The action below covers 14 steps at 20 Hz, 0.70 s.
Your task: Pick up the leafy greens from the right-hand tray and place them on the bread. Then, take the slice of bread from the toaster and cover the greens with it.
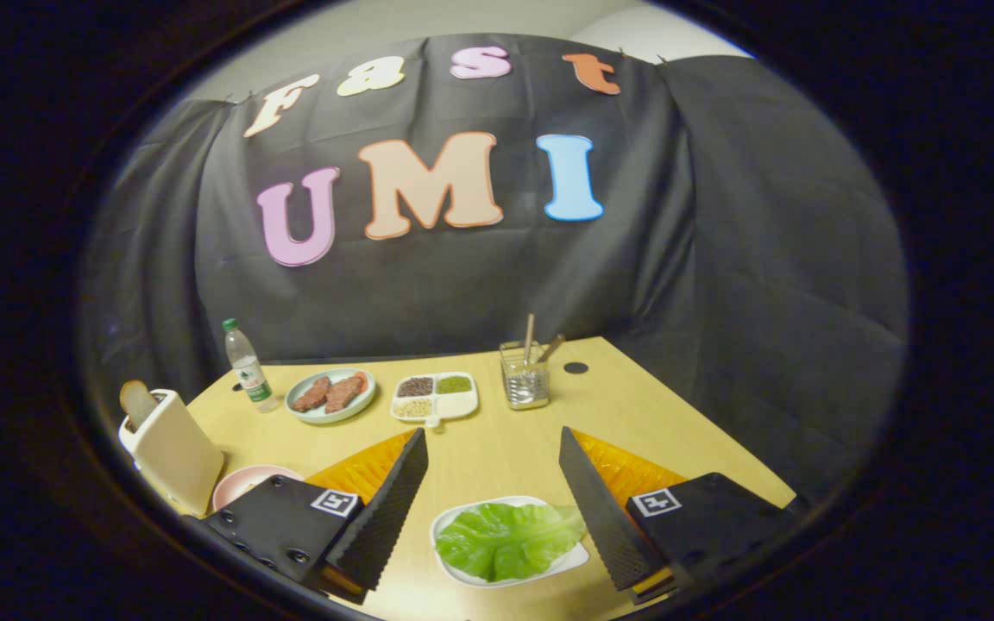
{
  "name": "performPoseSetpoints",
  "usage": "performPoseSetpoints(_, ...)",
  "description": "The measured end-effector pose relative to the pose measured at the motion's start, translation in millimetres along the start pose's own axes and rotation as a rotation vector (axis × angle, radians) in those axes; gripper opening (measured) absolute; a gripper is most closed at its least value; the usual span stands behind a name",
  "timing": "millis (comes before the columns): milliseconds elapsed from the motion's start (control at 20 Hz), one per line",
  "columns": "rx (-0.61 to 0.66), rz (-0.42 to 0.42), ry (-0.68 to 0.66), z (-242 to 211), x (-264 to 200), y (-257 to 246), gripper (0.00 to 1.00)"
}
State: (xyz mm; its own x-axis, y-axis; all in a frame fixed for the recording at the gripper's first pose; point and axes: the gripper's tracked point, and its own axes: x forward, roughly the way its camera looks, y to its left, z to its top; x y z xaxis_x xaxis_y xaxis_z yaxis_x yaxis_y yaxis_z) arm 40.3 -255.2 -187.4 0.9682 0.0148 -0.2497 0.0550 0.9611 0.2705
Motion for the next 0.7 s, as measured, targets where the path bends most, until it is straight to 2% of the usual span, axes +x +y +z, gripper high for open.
performPoseSetpoints(300,0.193,-0.007,0.071,-58,27,-49,0.95)
performPoseSetpoints(600,0.270,0.014,0.155,-114,58,-64,0.95)
performPoseSetpoints(700,0.292,0.024,0.169,-121,64,-65,0.86)
